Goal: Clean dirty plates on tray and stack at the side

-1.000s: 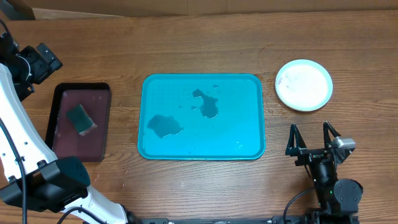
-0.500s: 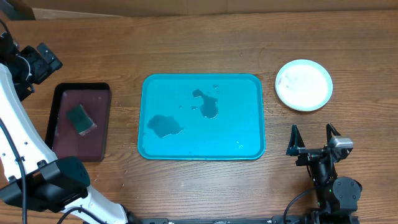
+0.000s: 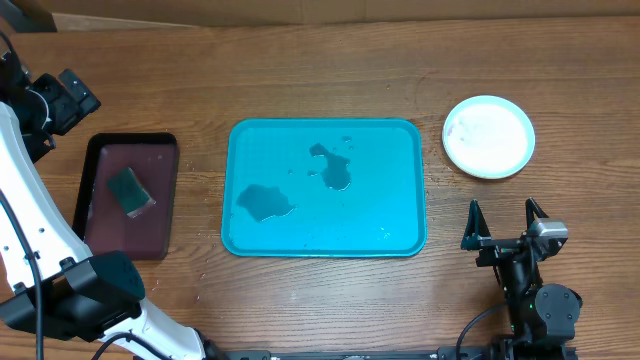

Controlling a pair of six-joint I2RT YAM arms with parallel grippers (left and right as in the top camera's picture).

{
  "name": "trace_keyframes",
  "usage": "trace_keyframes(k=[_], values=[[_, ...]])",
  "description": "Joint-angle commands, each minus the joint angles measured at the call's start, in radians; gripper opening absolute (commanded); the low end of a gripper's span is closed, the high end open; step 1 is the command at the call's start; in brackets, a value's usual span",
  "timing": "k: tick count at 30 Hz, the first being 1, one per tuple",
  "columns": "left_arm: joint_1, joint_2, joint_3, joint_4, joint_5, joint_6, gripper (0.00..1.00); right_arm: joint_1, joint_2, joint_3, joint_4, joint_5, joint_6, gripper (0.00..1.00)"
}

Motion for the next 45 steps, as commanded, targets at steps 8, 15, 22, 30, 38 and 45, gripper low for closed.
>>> trace_keyframes(k=[8, 15, 22, 30, 38, 45], values=[[-0.002, 0.001, 0.000, -0.005, 0.002, -0.005, 1.00, -0.008, -0.012, -0.010, 0.005, 0.010, -0.007, 1.00], [-0.002, -0.003, 0.000, -0.129, -0.063, -0.002, 1.00, -0.008, -0.012, -0.010, 0.005, 0.010, -0.007, 1.00], [-0.055, -0.071, 0.000, -0.123, 0.039, 0.010, 1.00, -0.008, -0.012, -0.010, 0.005, 0.010, -0.007, 1.00], [-0.184, -0.163, -0.111, 0.100, 0.034, 0.208, 1.00, -0.008, -0.012, -0.010, 0.005, 0.010, -0.007, 1.00], [-0.186, -0.187, -0.284, 0.117, 0.137, 0.175, 1.00, -0.008, -0.012, -0.010, 0.005, 0.010, -0.007, 1.00], [-0.258, -0.229, -0.362, 0.206, 0.277, 0.242, 1.00, -0.008, -0.012, -0.010, 0.005, 0.010, -0.007, 1.00]])
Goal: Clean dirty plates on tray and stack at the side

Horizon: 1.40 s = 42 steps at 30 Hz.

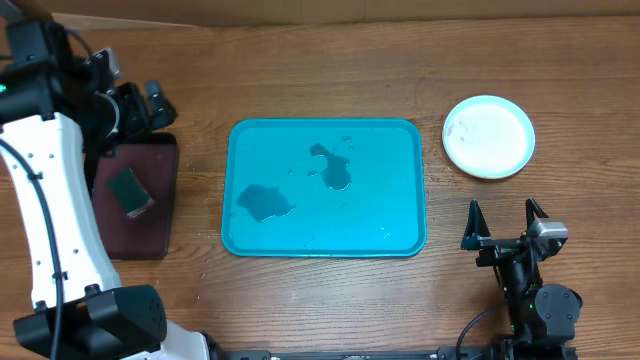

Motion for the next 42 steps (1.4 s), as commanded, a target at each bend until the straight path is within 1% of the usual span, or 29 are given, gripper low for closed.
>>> trace_keyframes(k=[1, 3, 6, 9, 11, 13, 17, 22, 26, 34, 37, 42], values=[[-0.064, -0.066, -0.050, 0.069, 0.130, 0.063, 1.00, -0.008, -0.012, -0.010, 0.005, 0.009, -0.004, 1.00], [-0.123, -0.111, -0.102, 0.154, 0.188, 0.110, 1.00, -0.008, -0.012, -0.010, 0.005, 0.009, -0.004, 1.00], [-0.235, -0.190, -0.206, 0.328, 0.188, 0.182, 1.00, -0.008, -0.012, -0.010, 0.005, 0.009, -0.004, 1.00], [-0.335, -0.266, -0.339, 0.517, 0.164, 0.243, 1.00, -0.008, -0.012, -0.010, 0.005, 0.009, -0.004, 1.00], [-0.379, -0.317, -0.435, 0.613, 0.112, 0.246, 1.00, -0.008, -0.012, -0.010, 0.005, 0.009, -0.004, 1.00], [-0.399, -0.367, -0.531, 0.694, 0.092, 0.246, 1.00, -0.008, -0.012, -0.010, 0.005, 0.009, -0.004, 1.00], [-0.383, -0.462, -0.710, 0.832, 0.091, 0.246, 1.00, -0.008, -0.012, -0.010, 0.005, 0.009, -0.004, 1.00], [-0.336, -0.596, -0.907, 0.957, 0.084, 0.246, 1.00, -0.008, -0.012, -0.010, 0.005, 0.009, -0.004, 1.00], [-0.290, -0.715, -1.047, 1.042, 0.082, 0.246, 1.00, -0.008, -0.012, -0.010, 0.005, 0.009, -0.004, 1.00], [-0.171, -0.955, -1.306, 1.164, 0.076, 0.246, 1.00, -0.008, -0.012, -0.010, 0.005, 0.009, -0.004, 1.00], [-0.168, -1.031, -1.403, 1.242, 0.050, 0.245, 1.00, -0.008, -0.012, -0.010, 0.005, 0.009, -0.004, 1.00], [-0.169, -1.136, -1.568, 1.390, 0.045, 0.231, 1.00, -0.008, -0.012, -0.010, 0.005, 0.009, -0.004, 1.00]])
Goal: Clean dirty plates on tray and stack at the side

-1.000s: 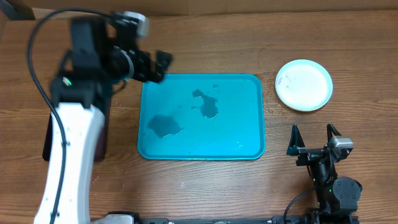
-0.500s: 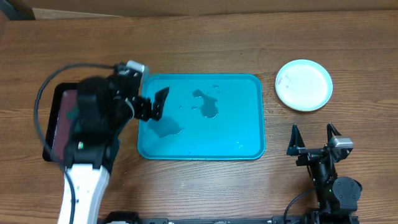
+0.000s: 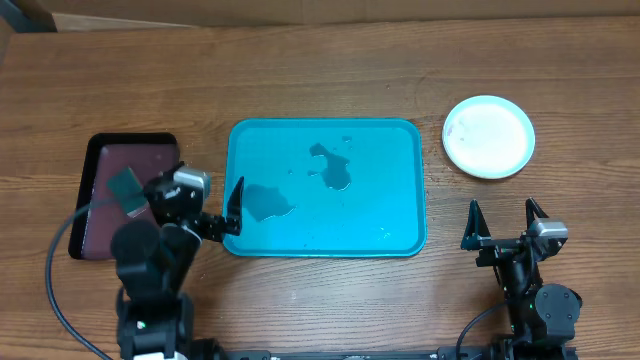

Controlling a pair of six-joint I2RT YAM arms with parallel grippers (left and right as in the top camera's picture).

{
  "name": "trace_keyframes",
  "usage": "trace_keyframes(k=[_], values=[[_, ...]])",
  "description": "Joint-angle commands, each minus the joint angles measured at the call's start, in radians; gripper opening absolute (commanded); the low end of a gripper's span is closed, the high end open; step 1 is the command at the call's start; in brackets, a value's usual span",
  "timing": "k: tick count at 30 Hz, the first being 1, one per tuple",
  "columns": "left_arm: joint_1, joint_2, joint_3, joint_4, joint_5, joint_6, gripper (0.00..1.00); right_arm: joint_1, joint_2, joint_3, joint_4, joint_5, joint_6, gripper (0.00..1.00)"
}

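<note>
The blue tray [image 3: 400, 150] lies mid-table and holds only wet dark patches [image 3: 265, 202]; no plate rests on it. One white plate [image 3: 488, 137] sits on the table to the tray's right. My left gripper [image 3: 205, 210] is low at the front left and looks open, one finger [image 3: 237, 203] over the tray's left rim. Open and holding nothing, my right gripper [image 3: 503, 222] stands near the front edge, below the plate.
A dark tray [image 3: 100, 225] lies at the far left with a green sponge [image 3: 126, 186] on it, right beside my left wrist. A cardboard edge runs along the back of the table.
My left arm was raised with its gripper over the dark tray's far end. Now it is folded low at the front left, its gripper at the blue tray's left rim. The right arm has not moved.
My left arm was stretched up along the far left edge, its gripper beyond the dark tray's back corner. Then the gripper hung over that tray's far end. Now the arm sits low at the front. Plate, sponge and right arm stayed put.
</note>
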Motion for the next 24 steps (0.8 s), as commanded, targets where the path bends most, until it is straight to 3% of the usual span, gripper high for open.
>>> trace_keyframes(k=[1, 6, 18, 24], values=[[0.003, -0.060, -0.099, 0.062, -0.027, -0.013, 1.00, -0.008, -0.012, -0.010, 0.004, 0.010, -0.004, 1.00], [0.003, -0.138, -0.211, 0.126, -0.138, -0.124, 1.00, -0.008, -0.012, -0.010, 0.004, 0.010, -0.004, 1.00], [-0.051, -0.349, -0.411, 0.208, -0.268, -0.200, 1.00, -0.008, -0.012, -0.010, 0.004, 0.010, -0.004, 1.00], [-0.078, -0.430, -0.414, 0.145, -0.323, -0.209, 1.00, -0.008, -0.012, -0.010, 0.004, 0.010, -0.004, 1.00]])
